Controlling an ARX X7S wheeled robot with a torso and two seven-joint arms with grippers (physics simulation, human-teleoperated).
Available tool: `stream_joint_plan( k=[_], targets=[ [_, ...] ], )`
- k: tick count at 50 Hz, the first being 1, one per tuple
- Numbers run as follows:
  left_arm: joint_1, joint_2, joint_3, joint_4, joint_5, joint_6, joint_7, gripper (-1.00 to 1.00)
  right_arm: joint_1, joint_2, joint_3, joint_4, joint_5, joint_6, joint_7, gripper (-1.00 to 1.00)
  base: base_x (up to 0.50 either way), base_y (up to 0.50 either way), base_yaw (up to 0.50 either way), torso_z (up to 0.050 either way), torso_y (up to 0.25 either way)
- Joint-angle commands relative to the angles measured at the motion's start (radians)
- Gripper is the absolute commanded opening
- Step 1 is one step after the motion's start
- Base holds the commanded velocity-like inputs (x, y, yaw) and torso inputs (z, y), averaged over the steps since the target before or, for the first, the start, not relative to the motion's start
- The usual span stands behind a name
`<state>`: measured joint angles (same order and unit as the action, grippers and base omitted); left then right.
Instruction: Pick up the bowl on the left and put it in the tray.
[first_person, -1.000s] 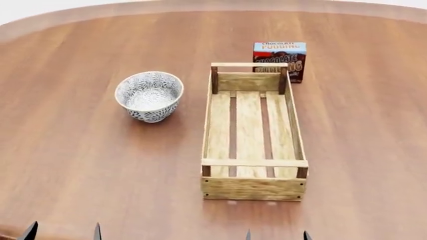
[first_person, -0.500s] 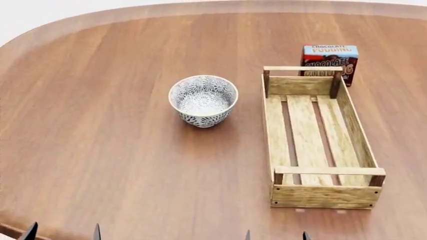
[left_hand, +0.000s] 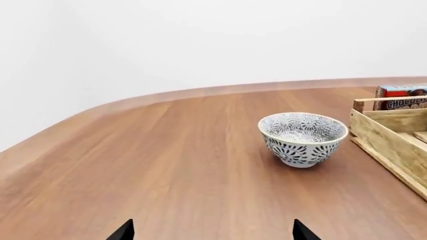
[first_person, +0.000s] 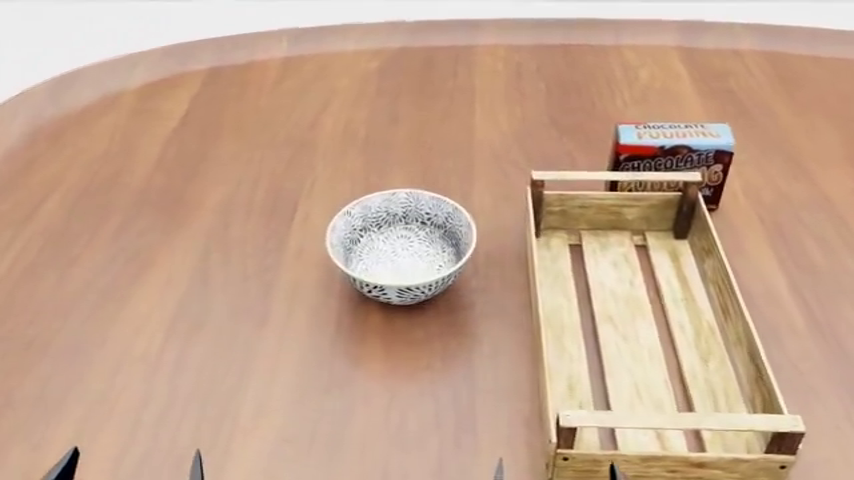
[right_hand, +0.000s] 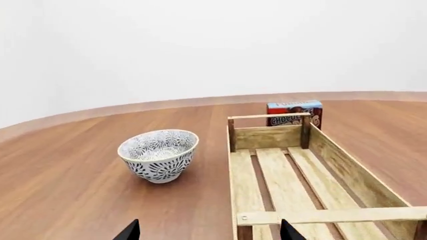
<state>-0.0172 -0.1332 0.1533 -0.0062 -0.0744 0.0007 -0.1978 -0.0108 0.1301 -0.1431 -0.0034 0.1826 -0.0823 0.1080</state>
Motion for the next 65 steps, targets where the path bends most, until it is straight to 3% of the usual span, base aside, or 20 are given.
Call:
stream_joint_plan(
  k=[1, 22, 29, 38, 42, 49, 52, 55, 60, 65],
  targets=[
    [-0.002, -0.008, 0.009, 0.004, -0.015, -0.006, -0.004, 1.0, 0.004, 0.007, -0.005, 0.003, 0.016, -0.003, 0.008, 1.0, 0.5, 0.0, 0.0, 0.0, 0.0],
    [-0.007, -0.019, 0.018, 0.021, -0.047, -0.035, -0.013, 1.0, 0.027, 0.02, -0.019, 0.014, 0.029, 0.056, 0.034, 1.0, 0.5, 0.0, 0.0, 0.0, 0.0],
    [-0.042, -0.037, 0.013, 0.093, -0.06, -0.135, -0.023, 1.0, 0.081, 0.051, -0.025, -0.103, 0.036, 0.307, 0.093, 1.0, 0.11, 0.0, 0.0, 0.0, 0.0],
    [-0.129, -0.082, -0.041, 0.386, -0.217, -0.494, -0.02, 1.0, 0.189, 0.129, 0.063, -0.481, 0.199, 0.742, 0.149, 1.0, 0.0, 0.0, 0.0, 0.0, 0.0],
    [-0.212, -0.105, -0.091, 0.553, -0.339, -0.721, -0.045, 1.0, 0.28, 0.165, 0.115, -0.649, 0.296, 0.969, 0.197, 1.0, 0.0, 0.0, 0.0, 0.0, 0.0],
    [-0.359, -0.122, -0.151, 0.707, -0.489, -0.971, -0.086, 1.0, 0.434, 0.18, 0.186, -0.786, 0.398, 1.189, 0.255, 1.0, 0.0, 0.0, 0.0, 0.0, 0.0],
    [-0.398, -0.134, -0.148, 0.732, -0.508, -0.99, -0.076, 1.0, 0.5, 0.17, 0.231, -0.817, 0.455, 1.273, 0.272, 1.0, 0.0, 0.0, 0.0, 0.0, 0.0],
    [-0.431, -0.112, -0.218, 0.751, -0.6, -1.0, -0.047, 1.0, 0.562, 0.149, 0.295, -0.84, 0.522, 1.351, 0.287, 1.0, 0.0, 0.0, 0.0, 0.013, 0.0],
    [-0.476, -0.084, -0.26, 0.703, -0.638, -1.037, -0.075, 1.0, 0.566, 0.152, 0.299, -0.843, 0.525, 1.341, 0.288, 1.0, 0.0, 0.0, 0.0, 0.05, 0.0],
    [-0.458, -0.098, -0.232, 0.707, -0.603, -0.994, -0.064, 1.0, 0.558, 0.156, 0.294, -0.822, 0.518, 1.326, 0.286, 1.0, 0.0, 0.0, 0.0, 0.05, 0.0]
  ],
)
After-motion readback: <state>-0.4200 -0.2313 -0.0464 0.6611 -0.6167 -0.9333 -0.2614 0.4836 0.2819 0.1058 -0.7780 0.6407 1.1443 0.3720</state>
